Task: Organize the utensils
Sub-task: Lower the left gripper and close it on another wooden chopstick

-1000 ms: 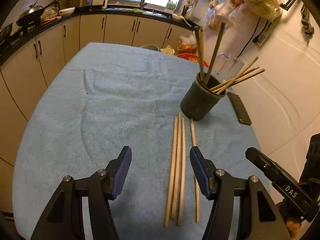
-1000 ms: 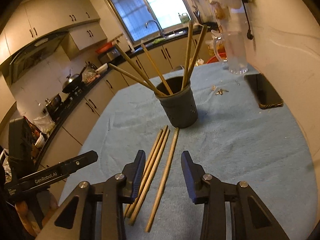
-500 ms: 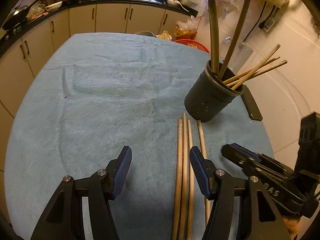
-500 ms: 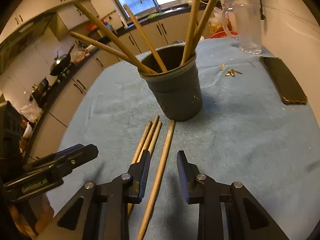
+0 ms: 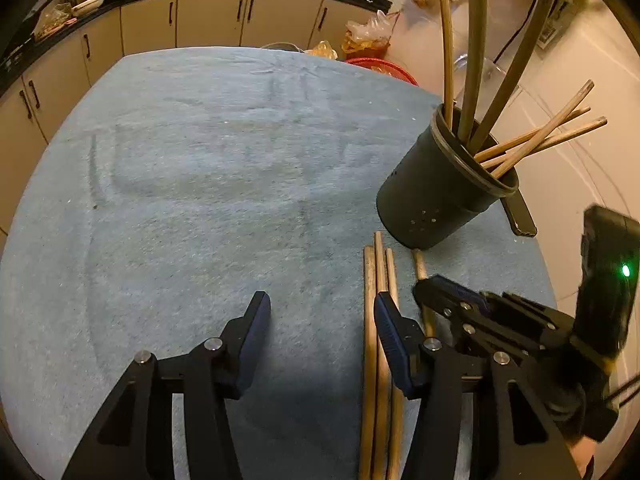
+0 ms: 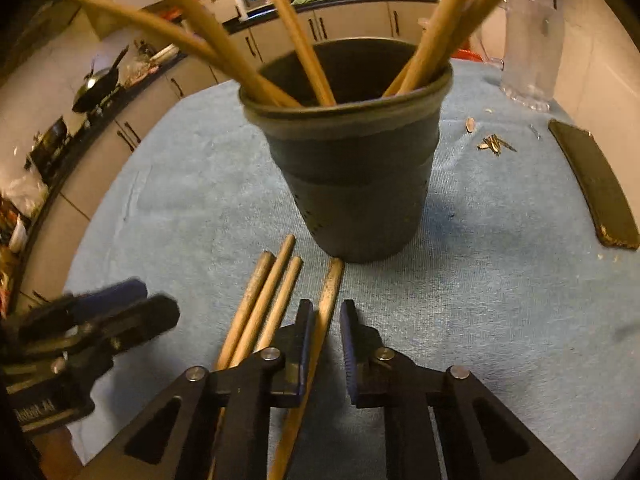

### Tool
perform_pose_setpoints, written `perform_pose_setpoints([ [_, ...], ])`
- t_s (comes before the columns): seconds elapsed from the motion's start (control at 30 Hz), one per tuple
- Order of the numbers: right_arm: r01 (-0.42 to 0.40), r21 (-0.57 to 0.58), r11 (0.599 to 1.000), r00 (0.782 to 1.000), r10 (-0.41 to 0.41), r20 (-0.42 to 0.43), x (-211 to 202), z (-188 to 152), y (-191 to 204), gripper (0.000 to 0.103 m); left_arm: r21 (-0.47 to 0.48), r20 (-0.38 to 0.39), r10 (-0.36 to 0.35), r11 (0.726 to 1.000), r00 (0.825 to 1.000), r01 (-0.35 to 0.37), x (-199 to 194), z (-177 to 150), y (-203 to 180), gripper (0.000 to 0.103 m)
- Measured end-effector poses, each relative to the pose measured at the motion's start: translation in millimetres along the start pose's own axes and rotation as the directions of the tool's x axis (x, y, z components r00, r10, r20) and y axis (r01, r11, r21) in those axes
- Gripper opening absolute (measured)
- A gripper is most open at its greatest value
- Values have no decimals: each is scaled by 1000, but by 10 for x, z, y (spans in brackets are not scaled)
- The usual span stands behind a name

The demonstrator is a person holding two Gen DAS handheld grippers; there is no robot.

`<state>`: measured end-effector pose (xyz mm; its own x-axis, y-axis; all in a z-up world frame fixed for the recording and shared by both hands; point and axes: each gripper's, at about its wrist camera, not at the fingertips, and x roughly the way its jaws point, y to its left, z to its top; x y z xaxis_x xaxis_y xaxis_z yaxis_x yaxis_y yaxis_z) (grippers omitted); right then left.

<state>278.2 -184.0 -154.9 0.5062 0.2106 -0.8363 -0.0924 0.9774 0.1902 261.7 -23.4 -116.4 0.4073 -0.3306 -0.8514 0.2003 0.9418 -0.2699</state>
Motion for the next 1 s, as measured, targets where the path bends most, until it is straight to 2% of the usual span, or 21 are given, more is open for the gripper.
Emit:
perform_pose_setpoints([
  [0.13, -12, 24, 1000, 1000, 12, -1, -79, -88, -131, 12, 37, -18, 0, 999, 1000, 0, 91, 43, -91, 55],
  [0.33, -16, 52, 998, 1000, 16, 3, -168, -172, -342, 11, 75, -57, 6, 997, 998, -2, 278, 101, -227, 47],
  [0.47, -24, 57, 998, 1000, 23, 6, -187, -172, -369, 11, 85, -82, 31, 996, 996, -24, 374, 106, -248, 32],
  [0.6, -33, 61, 998, 999, 33, 5, -191, -154, -391, 11, 83, -83, 47, 996, 995, -40, 406, 147, -257, 26],
  [0.73, -31, 47, 998, 999, 31, -6, -126, -107, -321, 12, 107, -95, 76, 992, 993, -66, 456, 207, -310, 26],
  [0.9, -51, 65, 997, 998, 52, -26, -118, -77, -383, 13, 179, -84, 122, 978, 989, -105, 526, 267, -426, 25],
  [0.93, -53, 62, 997, 998, 55, -34, -117, -69, -390, 13, 191, -77, 134, 975, 988, -117, 535, 272, -436, 23],
  [1.0, -46, 42, 998, 998, 48, -50, -109, -42, -378, 13, 203, -61, 164, 968, 985, -148, 552, 284, -457, 10],
])
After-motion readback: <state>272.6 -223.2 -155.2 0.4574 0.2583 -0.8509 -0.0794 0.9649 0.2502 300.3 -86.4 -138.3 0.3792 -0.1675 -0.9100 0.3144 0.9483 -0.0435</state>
